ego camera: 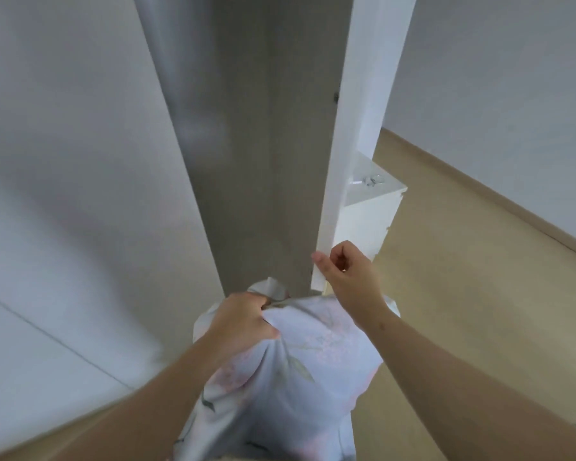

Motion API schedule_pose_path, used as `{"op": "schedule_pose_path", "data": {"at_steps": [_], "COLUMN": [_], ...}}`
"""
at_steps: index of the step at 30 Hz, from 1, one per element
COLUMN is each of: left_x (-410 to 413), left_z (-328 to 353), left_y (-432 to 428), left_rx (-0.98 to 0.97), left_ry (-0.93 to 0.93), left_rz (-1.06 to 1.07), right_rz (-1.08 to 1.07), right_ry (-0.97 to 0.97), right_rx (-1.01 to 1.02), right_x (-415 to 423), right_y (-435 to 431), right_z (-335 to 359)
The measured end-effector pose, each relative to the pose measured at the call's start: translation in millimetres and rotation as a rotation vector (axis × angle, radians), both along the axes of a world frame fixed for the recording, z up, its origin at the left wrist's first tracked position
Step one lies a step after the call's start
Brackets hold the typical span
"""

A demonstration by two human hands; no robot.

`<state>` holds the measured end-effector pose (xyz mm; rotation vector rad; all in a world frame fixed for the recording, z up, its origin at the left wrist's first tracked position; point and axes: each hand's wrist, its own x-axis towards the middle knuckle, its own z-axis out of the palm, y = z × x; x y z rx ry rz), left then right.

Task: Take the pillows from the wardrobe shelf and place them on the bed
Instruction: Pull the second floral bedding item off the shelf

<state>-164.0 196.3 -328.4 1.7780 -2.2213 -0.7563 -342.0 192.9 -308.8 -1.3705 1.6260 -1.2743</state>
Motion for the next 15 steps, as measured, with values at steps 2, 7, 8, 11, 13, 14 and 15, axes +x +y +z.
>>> {"op": "schedule_pose_path", "data": {"at_steps": [2,7,8,11,13,14,15], "left_x": [19,61,69,94,106,119,121], "left_z": [0,3,4,9,14,17,20], "left_y": [-4,-7,-7,-13,-18,-22,-24], "left_rx": [-0.027,-0.093,-0.102,-0.115,-0.125,-0.139,-0.141], "left_ry": [0.0,0.0,-0.001,-0.032,-0.036,-0.03,-0.028], "left_rz": [0.037,0.101,0.114,0.165,0.197,0.229,0.242], "right_rz": [0.056,0.21,0.244,0.291,0.278,0.293,0.287], "right_ry": [-0.024,0.058,0.097,0.249,0.352,0.394,0.429], "right_rx": [0.012,0.049,0.035,-0.035,-0.07,-0.084,-0.085], "right_x": [23,71,81,109,121,135,135], "right_y": [-11,-48,-57,-87,-105,-116,-122], "right_z": [0,5,7,20,30,34,36]}}
